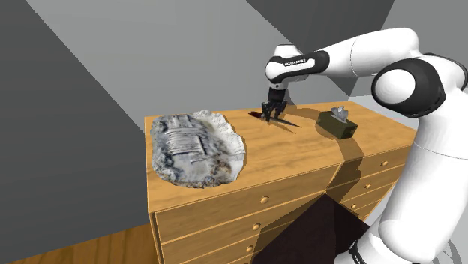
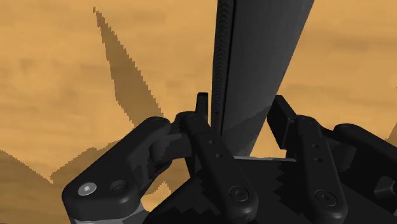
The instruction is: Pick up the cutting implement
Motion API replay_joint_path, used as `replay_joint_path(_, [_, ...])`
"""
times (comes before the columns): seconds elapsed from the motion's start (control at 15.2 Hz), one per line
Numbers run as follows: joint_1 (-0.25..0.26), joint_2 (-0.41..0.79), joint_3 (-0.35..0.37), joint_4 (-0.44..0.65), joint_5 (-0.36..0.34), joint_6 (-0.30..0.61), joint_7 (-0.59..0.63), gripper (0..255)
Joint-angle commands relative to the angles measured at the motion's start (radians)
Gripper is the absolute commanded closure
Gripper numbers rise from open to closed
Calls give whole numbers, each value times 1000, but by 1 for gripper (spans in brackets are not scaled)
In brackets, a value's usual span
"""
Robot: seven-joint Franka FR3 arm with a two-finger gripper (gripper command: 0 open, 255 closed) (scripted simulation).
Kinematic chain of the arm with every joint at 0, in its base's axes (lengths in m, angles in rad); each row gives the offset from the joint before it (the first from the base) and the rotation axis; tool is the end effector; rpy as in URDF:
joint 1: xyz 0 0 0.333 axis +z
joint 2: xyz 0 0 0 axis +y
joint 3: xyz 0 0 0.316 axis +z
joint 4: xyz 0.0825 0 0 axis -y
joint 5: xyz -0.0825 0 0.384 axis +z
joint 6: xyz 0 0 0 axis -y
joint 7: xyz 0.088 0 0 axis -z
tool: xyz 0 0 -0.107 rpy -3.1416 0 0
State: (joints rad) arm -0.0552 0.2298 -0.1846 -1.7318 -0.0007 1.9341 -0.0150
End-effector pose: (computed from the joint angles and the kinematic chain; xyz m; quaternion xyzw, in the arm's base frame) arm 0.6073 -0.1407 0.4448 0.9936 -0.1099 -0.0144 0.0196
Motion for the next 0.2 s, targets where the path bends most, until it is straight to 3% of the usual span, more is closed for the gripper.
replay_joint_path(0.0, [0, -6, 0, 21, -1, -27, 0, 255])
replay_joint_path(0.13, [0, -6, 0, 22, -1, -29, 0, 255])
